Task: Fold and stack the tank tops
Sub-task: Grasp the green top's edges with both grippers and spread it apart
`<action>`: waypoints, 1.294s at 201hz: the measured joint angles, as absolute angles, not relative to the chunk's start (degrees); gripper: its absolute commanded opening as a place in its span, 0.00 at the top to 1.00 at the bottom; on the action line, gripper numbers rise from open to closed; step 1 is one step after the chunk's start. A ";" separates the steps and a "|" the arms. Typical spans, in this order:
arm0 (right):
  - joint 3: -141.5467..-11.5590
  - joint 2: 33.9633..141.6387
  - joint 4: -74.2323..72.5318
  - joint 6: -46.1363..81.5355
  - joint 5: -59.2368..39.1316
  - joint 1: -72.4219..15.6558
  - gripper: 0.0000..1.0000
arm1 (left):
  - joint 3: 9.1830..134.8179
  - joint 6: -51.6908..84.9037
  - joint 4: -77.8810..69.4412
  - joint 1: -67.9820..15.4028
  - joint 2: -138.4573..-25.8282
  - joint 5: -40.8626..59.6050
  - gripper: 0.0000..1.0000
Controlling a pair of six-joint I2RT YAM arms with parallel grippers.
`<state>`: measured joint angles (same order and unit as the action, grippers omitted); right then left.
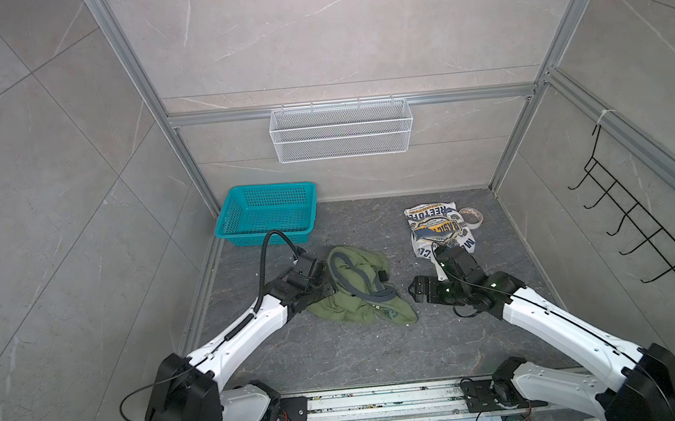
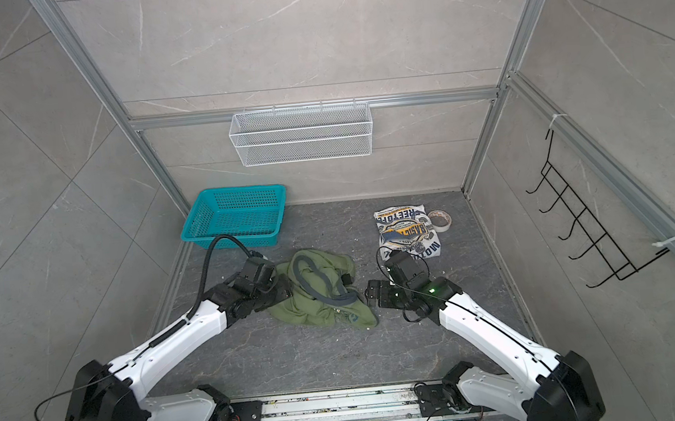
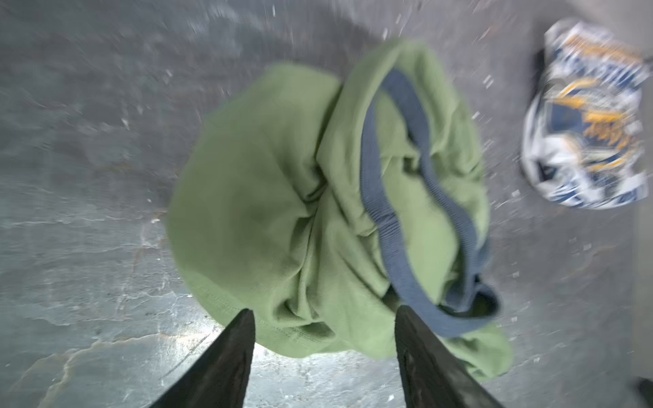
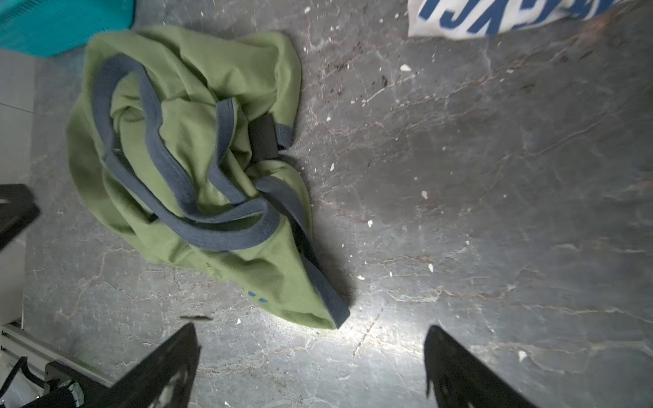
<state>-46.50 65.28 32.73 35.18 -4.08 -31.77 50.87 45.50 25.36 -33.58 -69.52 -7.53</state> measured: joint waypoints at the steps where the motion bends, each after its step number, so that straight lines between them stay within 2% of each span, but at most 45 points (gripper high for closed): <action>1: -46.50 65.41 32.71 35.20 -4.16 -31.79 0.03 | 50.87 45.45 25.32 -33.50 -69.10 -7.53 0.33; 46: -47.70 73.41 30.28 35.68 -6.55 -34.89 0.11 | 47.16 44.27 22.90 -26.06 -64.01 -5.65 0.33; 92: -58.06 85.32 28.16 35.03 -6.76 -39.57 0.23 | 37.56 44.58 16.86 -11.16 -69.25 7.11 0.34; 123: -62.48 92.40 28.23 34.79 -4.43 -40.16 0.28 | 37.56 44.49 13.63 -10.48 -73.12 12.60 0.34; 163: -62.46 93.41 28.88 35.48 -1.76 -40.16 0.33 | 37.56 44.29 12.27 -10.50 -74.54 14.83 0.39; 208: -62.19 95.83 28.84 36.14 -1.23 -40.16 0.49 | 37.56 43.86 11.03 -10.50 -78.32 16.47 0.58; 234: -62.24 97.01 28.93 35.86 -0.56 -40.18 0.74 | 37.56 43.70 10.02 -10.50 -78.89 17.15 0.74; 260: -62.48 97.06 29.54 35.77 1.26 -40.23 0.89 | 37.58 43.27 9.96 -10.50 -78.91 17.10 0.94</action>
<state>-62.48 97.06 29.54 35.77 1.26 -40.23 37.58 43.27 9.96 -10.50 -78.91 17.10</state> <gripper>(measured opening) 0.164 0.134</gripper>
